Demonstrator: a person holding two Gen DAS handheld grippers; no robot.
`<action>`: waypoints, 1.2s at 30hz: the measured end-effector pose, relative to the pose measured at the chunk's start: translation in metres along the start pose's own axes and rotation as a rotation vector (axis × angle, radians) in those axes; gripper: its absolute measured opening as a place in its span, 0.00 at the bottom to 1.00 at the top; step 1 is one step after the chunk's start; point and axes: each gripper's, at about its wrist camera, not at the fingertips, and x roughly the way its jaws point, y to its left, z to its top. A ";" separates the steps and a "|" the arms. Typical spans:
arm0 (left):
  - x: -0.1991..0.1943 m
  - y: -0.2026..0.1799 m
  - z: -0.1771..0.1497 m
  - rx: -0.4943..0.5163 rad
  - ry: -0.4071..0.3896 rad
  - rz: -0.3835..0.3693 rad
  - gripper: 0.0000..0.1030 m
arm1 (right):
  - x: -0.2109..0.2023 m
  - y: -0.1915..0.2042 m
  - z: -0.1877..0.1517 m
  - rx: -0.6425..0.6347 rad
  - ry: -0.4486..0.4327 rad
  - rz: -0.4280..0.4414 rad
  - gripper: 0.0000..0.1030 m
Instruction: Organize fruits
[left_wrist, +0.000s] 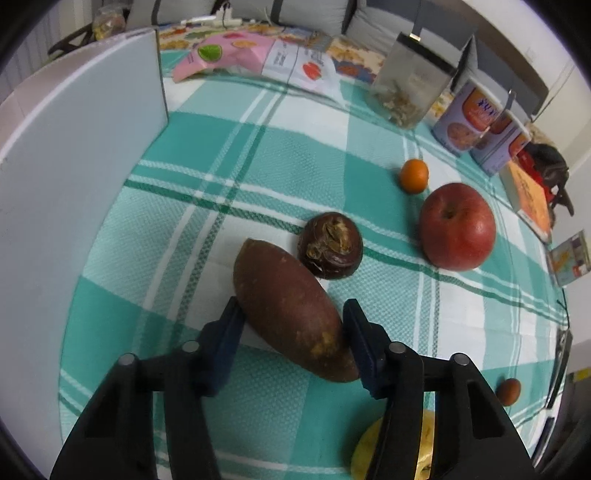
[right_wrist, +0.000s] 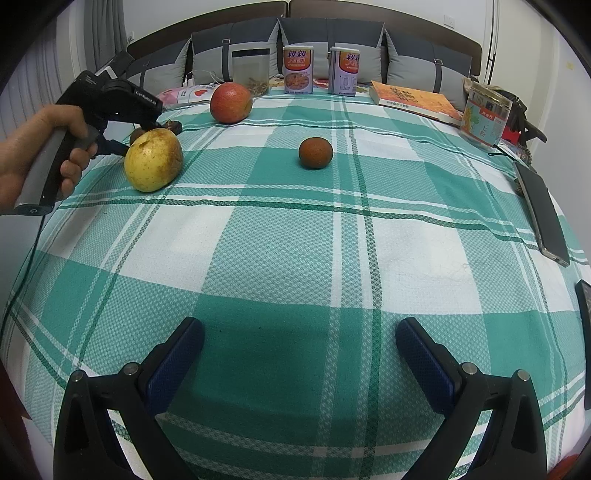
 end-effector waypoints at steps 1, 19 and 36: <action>-0.002 0.001 -0.001 0.007 -0.002 0.002 0.54 | 0.000 0.000 0.000 0.000 0.000 0.000 1.00; -0.080 0.046 -0.132 0.348 0.150 -0.082 0.44 | 0.000 0.000 0.000 0.000 0.000 0.000 1.00; -0.092 0.058 -0.148 0.333 0.071 -0.097 0.74 | 0.000 -0.001 0.001 -0.003 0.006 0.008 1.00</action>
